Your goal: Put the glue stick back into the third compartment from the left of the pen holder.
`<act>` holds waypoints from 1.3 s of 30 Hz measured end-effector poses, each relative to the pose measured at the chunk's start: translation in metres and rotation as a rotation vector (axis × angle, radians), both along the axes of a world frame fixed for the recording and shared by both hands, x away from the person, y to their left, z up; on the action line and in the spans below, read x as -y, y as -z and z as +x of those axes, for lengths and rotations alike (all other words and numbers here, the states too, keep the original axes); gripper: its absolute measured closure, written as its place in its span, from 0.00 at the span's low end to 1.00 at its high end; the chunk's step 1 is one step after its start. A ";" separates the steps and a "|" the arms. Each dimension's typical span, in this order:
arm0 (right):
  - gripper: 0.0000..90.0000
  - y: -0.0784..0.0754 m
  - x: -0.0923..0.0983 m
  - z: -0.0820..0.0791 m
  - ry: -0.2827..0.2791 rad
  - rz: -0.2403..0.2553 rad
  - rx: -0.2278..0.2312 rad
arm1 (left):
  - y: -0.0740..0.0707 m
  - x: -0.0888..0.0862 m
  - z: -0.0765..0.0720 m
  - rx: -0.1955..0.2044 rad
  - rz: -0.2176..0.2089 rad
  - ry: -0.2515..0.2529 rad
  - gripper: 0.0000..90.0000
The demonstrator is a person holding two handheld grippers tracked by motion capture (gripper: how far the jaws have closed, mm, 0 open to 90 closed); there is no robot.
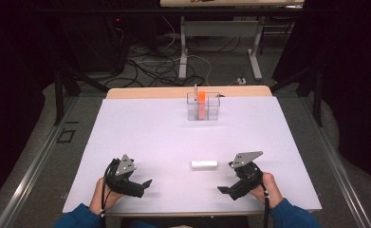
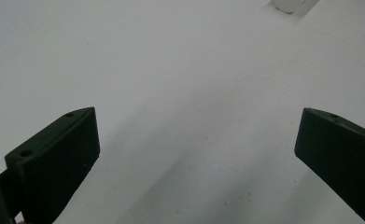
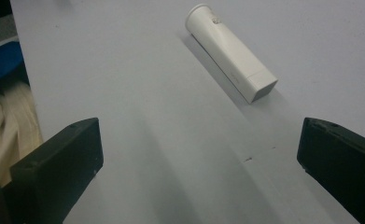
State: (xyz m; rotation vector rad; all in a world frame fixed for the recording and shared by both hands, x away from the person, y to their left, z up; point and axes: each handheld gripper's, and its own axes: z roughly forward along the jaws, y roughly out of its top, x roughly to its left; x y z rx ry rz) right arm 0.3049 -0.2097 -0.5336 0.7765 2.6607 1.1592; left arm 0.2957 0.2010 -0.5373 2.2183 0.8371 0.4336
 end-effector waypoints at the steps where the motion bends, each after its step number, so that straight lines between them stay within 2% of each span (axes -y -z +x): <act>1: 0.00 -0.001 -0.001 0.001 -0.001 -0.005 0.004 | 0.000 0.000 0.001 0.006 -0.003 0.003 0.00; 6: 0.00 -0.003 -0.006 0.008 -0.018 -0.023 -0.006 | 0.001 0.001 0.002 0.024 -0.005 -0.005 0.00; 10: 0.00 -0.005 -0.011 0.013 -0.019 -0.035 -0.019 | -0.001 -0.001 0.002 0.007 -0.005 0.001 0.00; 11: 0.00 -0.005 -0.012 0.014 -0.017 -0.049 -0.030 | 0.001 0.000 0.002 0.023 -0.013 -0.010 0.00; 14: 0.00 -0.005 -0.015 0.017 -0.035 -0.064 -0.034 | 0.001 0.000 0.003 0.019 -0.016 -0.010 0.00; 17: 0.00 -0.006 -0.018 0.021 -0.036 -0.070 -0.032 | 0.001 0.000 0.003 0.020 -0.011 -0.008 0.00; 19: 0.00 -0.007 -0.020 0.024 -0.056 -0.075 -0.022 | 0.000 0.000 0.003 -0.001 -0.004 0.001 0.00; 22: 0.00 -0.008 -0.024 0.028 -0.081 -0.084 -0.020 | 0.000 0.000 0.003 0.000 0.000 0.003 0.00; 23: 0.00 -0.009 -0.026 0.029 -0.077 -0.090 -0.026 | 0.002 0.001 0.003 0.019 -0.002 -0.008 0.00; 24: 0.00 -0.009 -0.028 0.030 -0.082 -0.089 -0.024 | 0.002 0.000 0.003 0.018 0.001 -0.008 0.00; 25: 0.00 -0.010 -0.030 0.032 -0.109 -0.088 -0.030 | 0.002 0.000 0.004 0.018 0.000 -0.009 0.00; 26: 0.00 -0.010 -0.032 0.034 -0.105 -0.100 -0.027 | 0.002 0.000 0.004 0.017 -0.003 -0.008 0.00; 27: 0.00 -0.010 -0.034 0.035 -0.125 -0.102 -0.025 | 0.001 0.000 0.004 0.017 0.001 -0.007 0.00; 28: 0.00 -0.010 -0.036 0.036 -0.125 -0.111 -0.020 | 0.000 -0.001 0.003 0.000 0.010 0.006 0.00; 33: 0.00 -0.011 -0.047 0.041 -0.159 -0.128 -0.023 | 0.000 -0.001 0.003 -0.008 0.005 0.015 0.00; 39: 0.00 -0.015 -0.057 0.047 -0.178 -0.165 -0.008 | 0.002 0.000 0.004 0.010 -0.002 0.009 0.00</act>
